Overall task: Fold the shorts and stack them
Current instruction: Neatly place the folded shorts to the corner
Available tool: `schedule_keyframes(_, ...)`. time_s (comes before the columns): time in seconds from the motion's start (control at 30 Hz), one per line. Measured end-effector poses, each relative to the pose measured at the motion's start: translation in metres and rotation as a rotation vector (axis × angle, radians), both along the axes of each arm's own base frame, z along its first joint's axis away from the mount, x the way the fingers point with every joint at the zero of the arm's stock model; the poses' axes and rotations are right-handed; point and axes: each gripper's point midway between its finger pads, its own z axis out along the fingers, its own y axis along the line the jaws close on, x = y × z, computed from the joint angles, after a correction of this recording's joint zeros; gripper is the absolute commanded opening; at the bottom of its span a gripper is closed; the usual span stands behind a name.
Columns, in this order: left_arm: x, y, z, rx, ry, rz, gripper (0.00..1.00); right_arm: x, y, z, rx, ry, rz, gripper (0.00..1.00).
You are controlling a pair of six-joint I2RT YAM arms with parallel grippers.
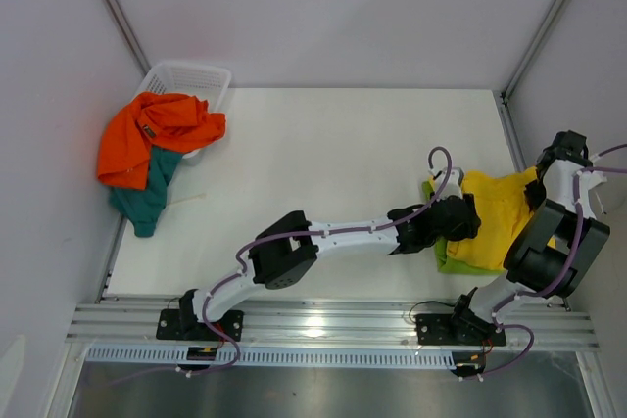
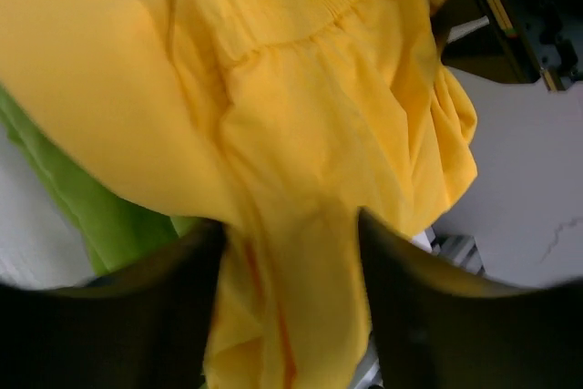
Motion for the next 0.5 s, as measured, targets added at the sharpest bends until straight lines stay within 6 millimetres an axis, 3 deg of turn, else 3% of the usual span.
schedule_keyframes(0.07, -0.005, -0.003, 0.001, -0.014, 0.013, -0.020, 0.97, 0.000, -0.001, 0.002, -0.007, 0.001, -0.002, 0.36)
schedule_keyframes(0.1, -0.007, -0.004, 0.001, -0.012, 0.015, -0.025, 0.99, 0.001, -0.002, 0.005, -0.011, -0.002, -0.004, 0.40)
schedule_keyframes(0.13, -0.009, -0.004, 0.000, -0.013, 0.023, -0.023, 0.99, 0.002, -0.003, 0.009, -0.017, -0.003, -0.005, 0.51)
schedule_keyframes(0.17, -0.011, -0.004, -0.001, -0.012, 0.026, -0.020, 0.99, 0.004, -0.004, 0.013, -0.026, -0.007, -0.007, 0.55)
schedule_keyframes(0.37, -0.020, 0.021, -0.035, 0.079, 0.052, -0.016, 0.99, 0.031, -0.009, 0.078, -0.188, -0.042, 0.011, 0.65)
schedule_keyframes(0.5, -0.018, 0.031, -0.032, 0.104, 0.057, -0.005, 0.99, 0.044, 0.003, 0.108, -0.225, -0.107, 0.081, 0.66)
